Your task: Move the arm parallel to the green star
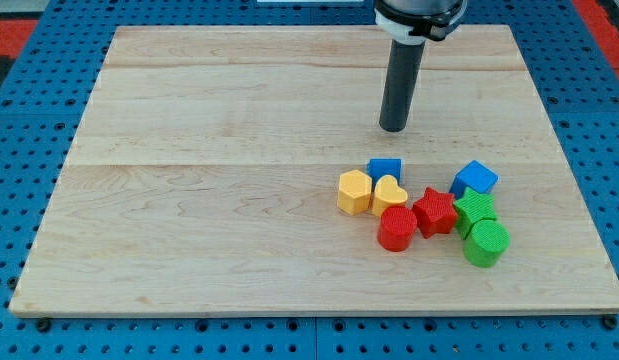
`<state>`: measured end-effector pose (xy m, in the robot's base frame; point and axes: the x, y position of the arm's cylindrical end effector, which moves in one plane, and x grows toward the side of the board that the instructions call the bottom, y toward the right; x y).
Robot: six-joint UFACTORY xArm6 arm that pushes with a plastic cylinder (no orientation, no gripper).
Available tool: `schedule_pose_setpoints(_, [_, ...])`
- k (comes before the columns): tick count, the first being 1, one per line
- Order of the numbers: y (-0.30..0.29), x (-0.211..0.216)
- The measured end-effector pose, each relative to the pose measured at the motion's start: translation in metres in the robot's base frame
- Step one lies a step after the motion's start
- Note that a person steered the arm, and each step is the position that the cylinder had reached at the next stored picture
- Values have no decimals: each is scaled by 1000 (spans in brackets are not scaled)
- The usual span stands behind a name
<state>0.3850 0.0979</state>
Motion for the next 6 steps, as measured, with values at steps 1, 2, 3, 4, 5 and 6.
schedule_pose_setpoints(1, [0,4])
schedule_pose_setpoints(2, [29,9])
schedule_pose_setpoints(3, [127,8])
schedule_pose_setpoints(4, [169,82])
schedule_pose_setpoints(5, [176,131])
schedule_pose_setpoints(6, [157,124])
